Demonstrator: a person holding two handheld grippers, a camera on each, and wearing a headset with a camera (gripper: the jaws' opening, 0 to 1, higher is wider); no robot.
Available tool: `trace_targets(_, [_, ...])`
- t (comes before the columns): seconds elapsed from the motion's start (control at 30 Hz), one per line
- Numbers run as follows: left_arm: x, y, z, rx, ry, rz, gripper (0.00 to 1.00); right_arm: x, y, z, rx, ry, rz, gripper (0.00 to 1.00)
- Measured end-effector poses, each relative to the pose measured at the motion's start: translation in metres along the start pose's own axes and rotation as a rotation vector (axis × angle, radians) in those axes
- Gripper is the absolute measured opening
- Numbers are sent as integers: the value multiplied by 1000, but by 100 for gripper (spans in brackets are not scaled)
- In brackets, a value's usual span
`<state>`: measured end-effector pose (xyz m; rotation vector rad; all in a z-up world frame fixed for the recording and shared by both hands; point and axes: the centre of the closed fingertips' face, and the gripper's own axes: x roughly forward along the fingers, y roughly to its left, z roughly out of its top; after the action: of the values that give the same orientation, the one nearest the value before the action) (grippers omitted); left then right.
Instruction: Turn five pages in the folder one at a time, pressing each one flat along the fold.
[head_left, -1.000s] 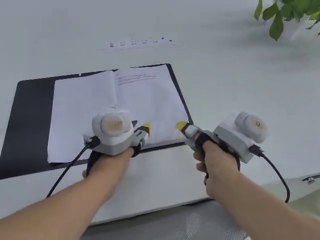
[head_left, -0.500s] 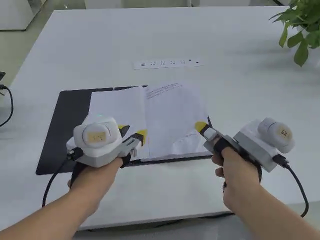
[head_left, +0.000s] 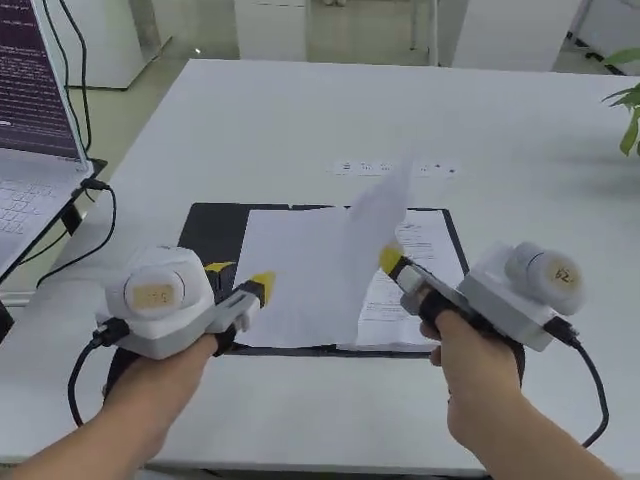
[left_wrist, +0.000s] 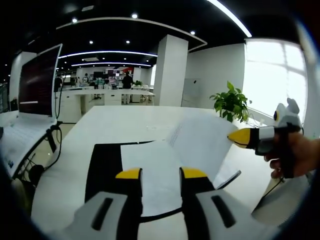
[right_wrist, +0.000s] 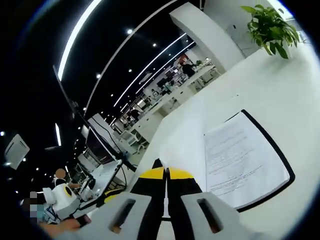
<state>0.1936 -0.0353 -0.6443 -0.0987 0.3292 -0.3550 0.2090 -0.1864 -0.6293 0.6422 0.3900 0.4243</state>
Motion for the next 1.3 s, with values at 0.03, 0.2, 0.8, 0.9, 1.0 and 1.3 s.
trace_targets(0.03, [-3, 2, 1, 0, -2, 4, 28, 4, 6, -5, -10, 13, 11, 0])
trace_targets(0.2, [-16, 19, 6, -19, -23, 28, 28, 17, 23, -24, -33, 61, 27, 0])
trace_targets(0.8, [-40, 54, -5, -62, -19, 108, 27, 69, 48, -114, -266, 289, 41, 0])
trace_targets(0.9, [-41, 54, -9, -74, -12, 113, 27, 76, 47, -126, -289, 308, 31, 0])
trace_targets(1.0, [-40, 53, -9, -61, -10, 113, 27, 83, 40, -139, -362, 355, 15, 0])
trace_targets(1.3, [-42, 59, -17, -71, -3, 132, 26, 97, 31, -171, -449, 440, -8, 0])
